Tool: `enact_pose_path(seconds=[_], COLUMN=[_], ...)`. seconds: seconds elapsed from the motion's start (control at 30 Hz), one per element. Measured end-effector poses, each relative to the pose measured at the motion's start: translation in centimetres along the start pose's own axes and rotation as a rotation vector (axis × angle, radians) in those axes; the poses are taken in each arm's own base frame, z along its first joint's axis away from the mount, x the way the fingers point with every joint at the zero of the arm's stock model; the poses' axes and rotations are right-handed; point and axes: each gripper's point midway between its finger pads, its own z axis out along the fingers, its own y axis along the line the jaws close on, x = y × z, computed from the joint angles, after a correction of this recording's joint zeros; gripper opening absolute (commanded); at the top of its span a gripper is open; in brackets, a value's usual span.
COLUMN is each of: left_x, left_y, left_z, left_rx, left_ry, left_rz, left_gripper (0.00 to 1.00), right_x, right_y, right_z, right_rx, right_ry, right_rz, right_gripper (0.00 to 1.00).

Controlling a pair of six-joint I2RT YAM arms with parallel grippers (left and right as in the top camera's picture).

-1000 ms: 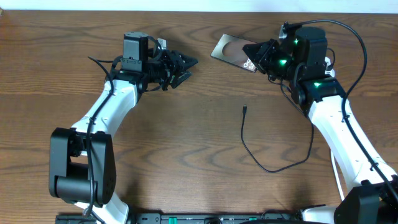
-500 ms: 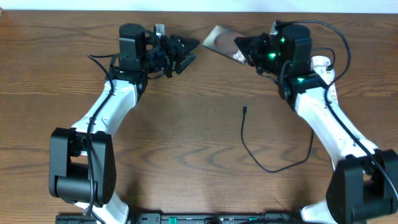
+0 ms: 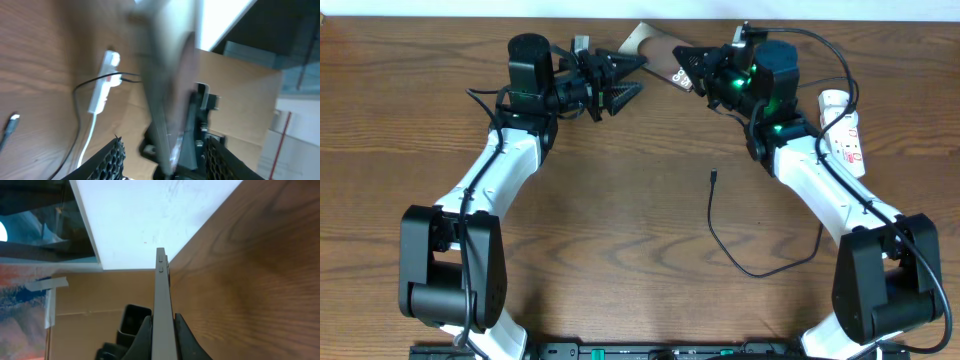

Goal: Plug charger to phone and switch on socket
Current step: 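Bring the phone to the left gripper and close the left gripper on it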

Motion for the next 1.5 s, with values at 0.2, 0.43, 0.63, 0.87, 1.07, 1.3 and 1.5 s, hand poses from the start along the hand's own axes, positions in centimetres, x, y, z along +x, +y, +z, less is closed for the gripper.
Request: enact_pose_path(seconds=[0.2, 0.43, 0.63, 0.87, 1.07, 1.3, 1.5], left_x=[0.1, -0.1, -0.9, -1.6, -2.0, -2.1, -2.2], left_y=[-1.3, -1.4, -1.4, -1.6, -1.8, -2.0, -2.0], left_z=[0.0, -0.1, -0.1, -0.1, -0.1, -0.2, -0.1], left_rx=[0.043, 0.045, 0.048, 0.056, 0.068, 0.074, 0.074], left_ry=[0.001, -0.007, -0.052, -0.096, -0.121, -0.129, -0.137], left_rz=[0.024, 0.012, 0.008, 0.004, 0.010, 0.017, 0.023], left_gripper=[0.49, 0.47, 0.46, 0.26, 0.08, 0.07, 0.07], right_x=[1.9, 3.6, 4.4, 4.4, 4.1, 4.2, 4.3], right_y=[1.3, 2.1, 2.2, 1.8, 2.4, 2.3, 2.2], right_z=[0.7, 1.1, 1.3, 1.3, 1.4, 1.4, 1.4], right_rx=[-0.040, -0.066, -0.065, -0.040, -0.050, -0.046, -0.041], right_ry=[0.036, 0.085, 0.109, 0.104, 0.098, 0.099, 0.104], right_rz=[0.032, 0.062, 0.073, 0.106, 0.117, 0.167, 0.145], right_gripper=[0.01, 0.01, 0.01, 0.01, 0.01, 0.01, 0.15])
